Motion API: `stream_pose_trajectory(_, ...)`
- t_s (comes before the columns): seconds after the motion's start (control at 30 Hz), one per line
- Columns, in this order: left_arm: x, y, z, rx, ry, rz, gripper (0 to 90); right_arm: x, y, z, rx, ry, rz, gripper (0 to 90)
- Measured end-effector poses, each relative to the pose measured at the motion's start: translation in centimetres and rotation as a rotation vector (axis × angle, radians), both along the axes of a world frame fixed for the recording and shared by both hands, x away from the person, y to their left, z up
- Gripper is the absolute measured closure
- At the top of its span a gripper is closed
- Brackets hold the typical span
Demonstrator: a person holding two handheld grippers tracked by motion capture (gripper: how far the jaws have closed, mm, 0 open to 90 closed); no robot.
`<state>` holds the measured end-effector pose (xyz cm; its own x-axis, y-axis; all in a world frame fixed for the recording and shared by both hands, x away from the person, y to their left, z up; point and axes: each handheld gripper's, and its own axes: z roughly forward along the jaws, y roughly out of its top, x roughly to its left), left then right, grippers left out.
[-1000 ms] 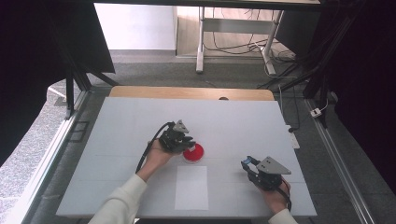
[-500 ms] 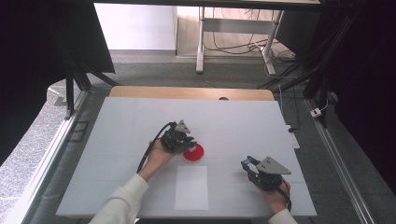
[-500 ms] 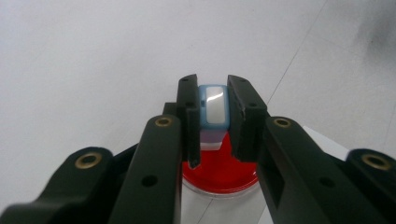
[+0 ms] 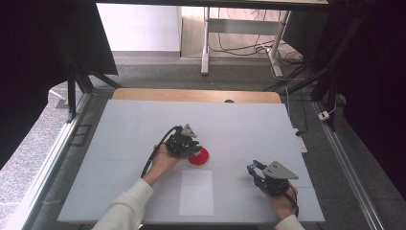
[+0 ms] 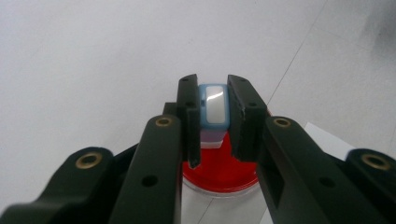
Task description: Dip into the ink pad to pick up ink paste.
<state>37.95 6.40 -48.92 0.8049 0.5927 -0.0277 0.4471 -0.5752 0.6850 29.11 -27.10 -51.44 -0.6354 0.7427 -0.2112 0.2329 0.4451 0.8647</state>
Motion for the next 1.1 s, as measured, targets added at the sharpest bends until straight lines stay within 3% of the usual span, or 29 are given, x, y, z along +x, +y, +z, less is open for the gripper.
stream_pose_trajectory(0.17,-0.2,-0.2,0.0,0.016,-0.011,0.002,75.6,0.0,0.0,0.0,0.005,-0.001,0.002,64.5)
stream_pose_trajectory(0.7,-0.4,0.1,0.4,0.0,-0.022,0.002,75.5,0.0,0.1,0.0,-0.004,-0.002,0.005,64.5)
stream_pose_trajectory(0.83,-0.6,0.4,1.0,-0.059,-0.016,-0.006,75.5,0.1,0.0,0.0,-0.008,-0.006,0.006,64.5)
stream_pose_trajectory(1.1,-1.8,0.9,3.7,-0.096,-0.063,-0.037,75.4,0.1,0.0,0.0,-0.008,-0.007,0.003,64.4)
